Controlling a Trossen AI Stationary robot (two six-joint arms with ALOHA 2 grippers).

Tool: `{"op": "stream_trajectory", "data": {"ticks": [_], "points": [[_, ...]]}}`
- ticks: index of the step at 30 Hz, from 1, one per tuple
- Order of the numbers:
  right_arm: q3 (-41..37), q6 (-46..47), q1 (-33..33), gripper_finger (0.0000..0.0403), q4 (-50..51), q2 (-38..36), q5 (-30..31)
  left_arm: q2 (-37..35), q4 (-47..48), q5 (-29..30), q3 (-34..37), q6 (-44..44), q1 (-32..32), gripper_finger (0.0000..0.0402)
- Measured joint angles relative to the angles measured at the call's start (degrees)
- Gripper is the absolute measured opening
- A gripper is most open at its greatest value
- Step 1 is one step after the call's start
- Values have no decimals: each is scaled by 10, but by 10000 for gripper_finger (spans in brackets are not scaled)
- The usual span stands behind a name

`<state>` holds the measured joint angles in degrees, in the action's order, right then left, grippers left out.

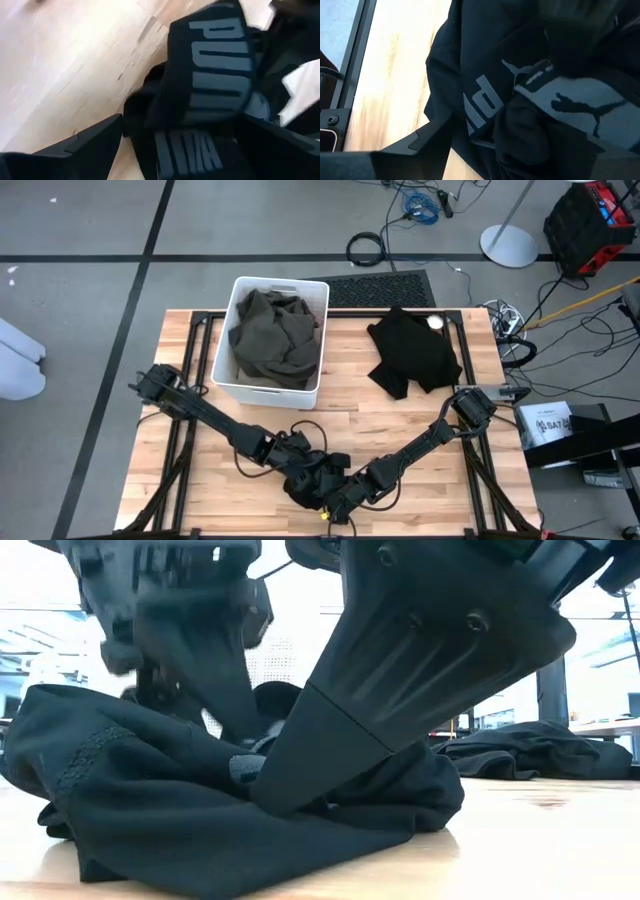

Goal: Sort clothes
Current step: Put the black boxer into the white laundry bin

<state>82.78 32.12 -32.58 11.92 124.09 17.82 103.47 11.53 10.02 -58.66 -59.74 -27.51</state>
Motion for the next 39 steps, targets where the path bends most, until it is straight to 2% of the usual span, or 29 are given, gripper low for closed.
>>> {"op": "stream_trajectory", "data": {"ticks": [3,6,9,12,14,19,27,29,32,39], "points": [[0,0,0,265,0,0,0,26,-10,-9,-5,43,0,380],[0,-2,0,265,-1,0,0,53,1,-33,-26,128,0,380],[0,-2,2,265,-2,0,-1,75,32,-32,-51,220,-8,377],[0,-2,3,265,-2,0,-1,87,43,-11,-64,321,-18,358],[0,-2,3,265,-2,0,0,88,43,17,-64,356,-26,335],[0,-2,3,265,-2,0,1,86,45,44,-64,376,-29,241],[0,-4,3,265,1,-2,2,86,54,37,-62,377,-28,29],[-1,-4,3,265,12,-13,-3,86,54,37,-62,376,-28,18],[-2,-5,3,265,40,-52,0,86,54,37,-62,373,-28,25],[-2,1,-10,265,115,-156,34,86,53,37,-61,365,-28,15]]}}
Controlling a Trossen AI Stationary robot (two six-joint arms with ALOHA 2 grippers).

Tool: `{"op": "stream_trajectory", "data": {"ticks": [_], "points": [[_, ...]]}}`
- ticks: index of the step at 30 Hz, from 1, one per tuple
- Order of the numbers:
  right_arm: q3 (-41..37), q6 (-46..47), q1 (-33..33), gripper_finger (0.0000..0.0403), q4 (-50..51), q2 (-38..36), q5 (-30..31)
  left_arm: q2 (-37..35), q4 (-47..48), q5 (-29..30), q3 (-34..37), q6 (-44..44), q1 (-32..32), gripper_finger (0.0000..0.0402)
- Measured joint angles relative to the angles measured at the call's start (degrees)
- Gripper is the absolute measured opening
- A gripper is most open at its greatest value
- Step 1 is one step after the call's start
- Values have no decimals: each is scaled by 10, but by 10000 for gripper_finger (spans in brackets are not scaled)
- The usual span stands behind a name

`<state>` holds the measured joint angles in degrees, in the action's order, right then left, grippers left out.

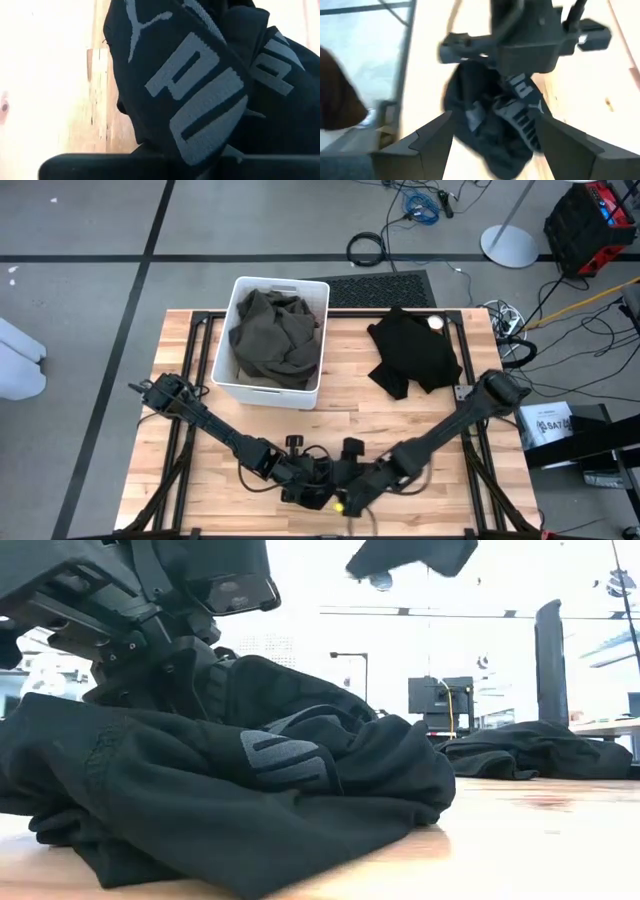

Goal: Sort clothes
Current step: Put the black boxer into the white laundry bin

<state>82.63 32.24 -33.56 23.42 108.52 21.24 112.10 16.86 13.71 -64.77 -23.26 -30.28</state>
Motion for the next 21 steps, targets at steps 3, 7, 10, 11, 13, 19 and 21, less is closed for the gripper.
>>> {"op": "stream_trajectory", "data": {"ticks": [3,7,10,11,13,19,21], "points": [[2,16,-20,265,34,-41,3,-10,3,-1,-2,-3,0,15],[2,55,-57,265,112,-83,71,-38,20,-4,-12,-2,-2,15],[2,92,-88,265,167,-114,143,-74,16,-6,-25,0,-2,15],[2,106,-97,265,188,-122,159,-88,12,-5,-28,1,-3,15],[2,135,-116,265,218,-135,189,-110,11,-1,-32,2,-3,15],[2,196,-149,265,276,-150,253,-180,0,29,-46,17,-2,15],[2,204,-150,265,286,-150,253,-204,2,43,-51,29,-1,15]]}}
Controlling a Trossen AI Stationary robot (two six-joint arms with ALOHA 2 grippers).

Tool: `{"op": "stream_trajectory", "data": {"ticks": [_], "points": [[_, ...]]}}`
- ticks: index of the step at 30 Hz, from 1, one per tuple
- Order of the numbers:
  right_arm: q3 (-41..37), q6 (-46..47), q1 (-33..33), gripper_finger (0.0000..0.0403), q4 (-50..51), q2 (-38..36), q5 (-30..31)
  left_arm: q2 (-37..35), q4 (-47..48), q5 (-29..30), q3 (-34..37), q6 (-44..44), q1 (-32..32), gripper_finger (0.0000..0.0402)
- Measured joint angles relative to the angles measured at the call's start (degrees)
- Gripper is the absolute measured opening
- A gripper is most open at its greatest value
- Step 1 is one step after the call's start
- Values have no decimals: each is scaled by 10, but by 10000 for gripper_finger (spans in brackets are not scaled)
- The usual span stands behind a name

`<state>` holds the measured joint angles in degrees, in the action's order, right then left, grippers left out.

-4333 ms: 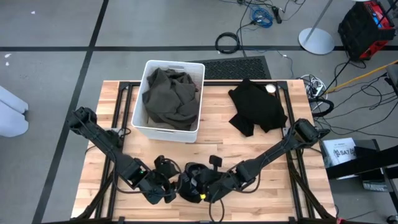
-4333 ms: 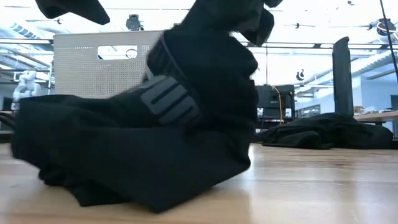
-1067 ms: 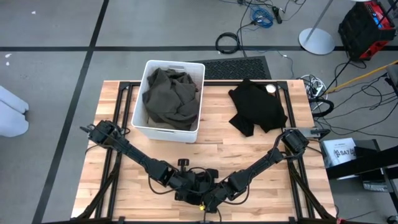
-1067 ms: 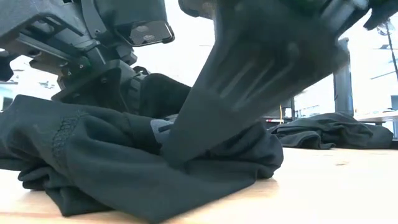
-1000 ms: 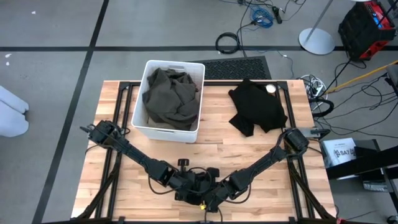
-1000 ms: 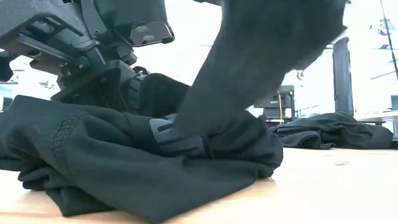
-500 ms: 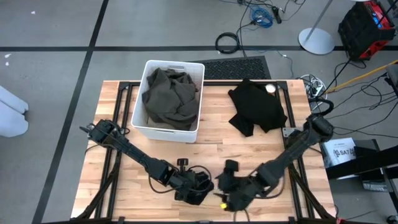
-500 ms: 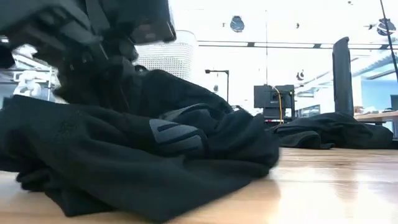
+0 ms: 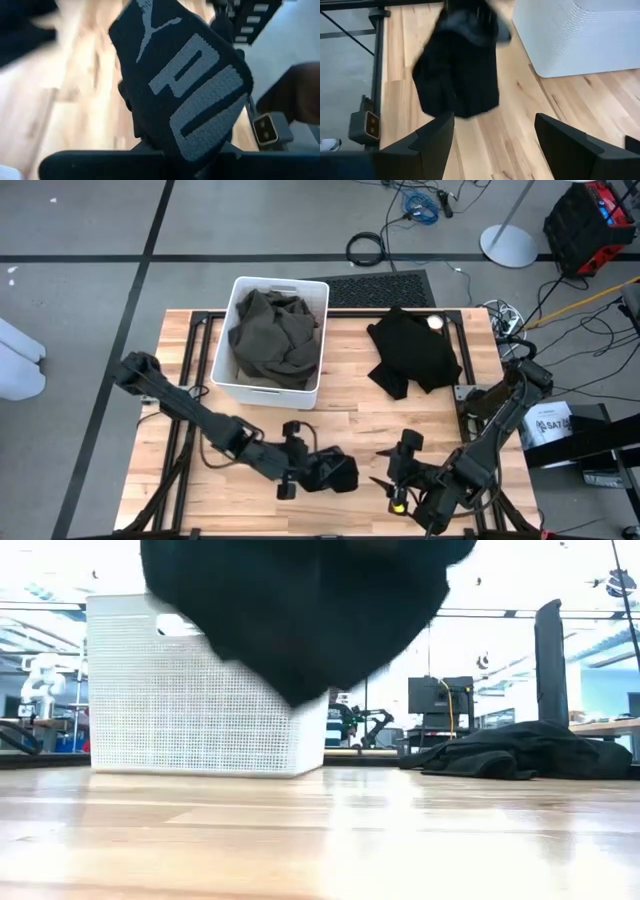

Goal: Sort clothes
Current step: Put the black boxer into the white laundry bin

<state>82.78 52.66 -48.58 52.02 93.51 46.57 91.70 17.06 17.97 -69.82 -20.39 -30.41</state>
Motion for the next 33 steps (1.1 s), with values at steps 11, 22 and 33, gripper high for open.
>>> {"op": "stream_trajectory", "data": {"ticks": [11,22,33], "points": [[0,6,2,265,31,0,0,-138,31,111,-70,87,53,15],[0,63,2,265,104,0,-1,-261,212,170,-118,124,252,15],[-1,97,12,265,173,0,1,-268,268,108,-99,170,474,15]]}}
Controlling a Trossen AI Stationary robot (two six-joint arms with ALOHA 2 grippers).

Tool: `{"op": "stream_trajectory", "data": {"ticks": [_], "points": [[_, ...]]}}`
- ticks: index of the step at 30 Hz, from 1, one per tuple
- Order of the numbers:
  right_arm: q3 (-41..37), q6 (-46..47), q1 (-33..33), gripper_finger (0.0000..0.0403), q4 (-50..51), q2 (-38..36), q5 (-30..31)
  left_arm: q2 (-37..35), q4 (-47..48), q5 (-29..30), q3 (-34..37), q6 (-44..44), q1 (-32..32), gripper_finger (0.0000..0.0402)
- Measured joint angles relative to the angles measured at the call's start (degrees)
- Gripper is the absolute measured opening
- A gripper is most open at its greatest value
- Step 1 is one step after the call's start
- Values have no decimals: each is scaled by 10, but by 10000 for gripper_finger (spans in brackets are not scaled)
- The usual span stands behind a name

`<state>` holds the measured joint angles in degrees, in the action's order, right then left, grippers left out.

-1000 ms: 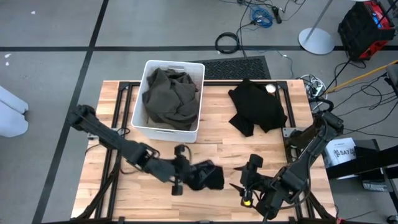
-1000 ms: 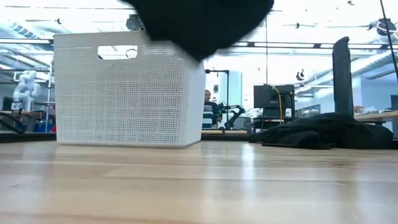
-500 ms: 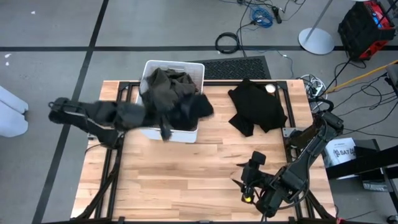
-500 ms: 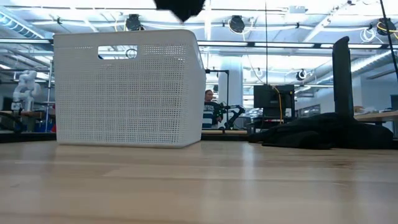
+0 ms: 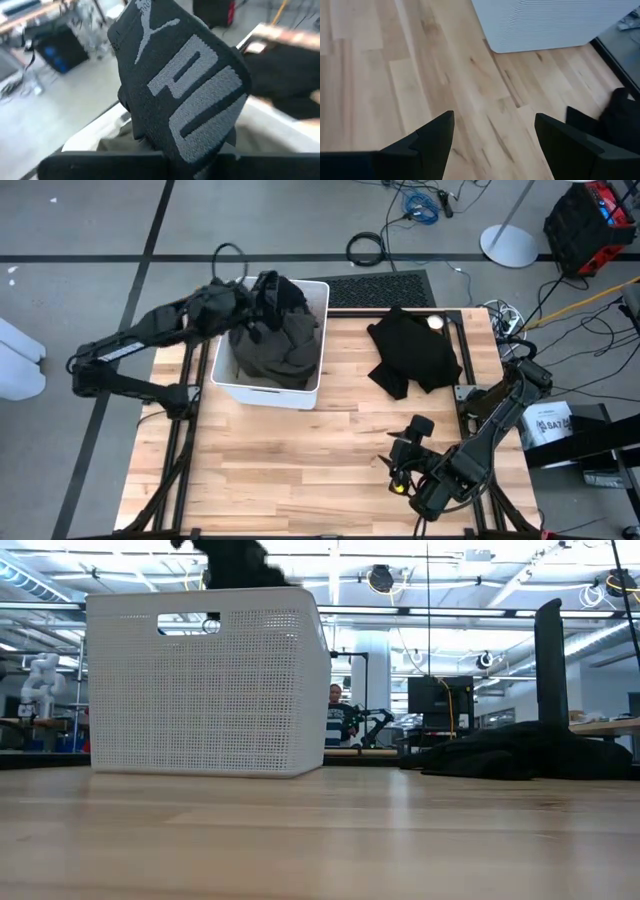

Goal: Sort clothes
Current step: Put the black boxer into the white laundry bin

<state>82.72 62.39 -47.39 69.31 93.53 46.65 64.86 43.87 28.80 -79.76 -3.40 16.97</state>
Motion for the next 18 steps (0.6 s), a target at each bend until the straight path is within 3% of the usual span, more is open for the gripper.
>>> {"op": "stream_trajectory", "data": {"ticks": [9,18], "points": [[0,0,10,265,20,0,-1,51,0,-44,55,13,138,15],[0,3,10,265,24,0,-1,142,-3,-59,132,12,192,15]]}}
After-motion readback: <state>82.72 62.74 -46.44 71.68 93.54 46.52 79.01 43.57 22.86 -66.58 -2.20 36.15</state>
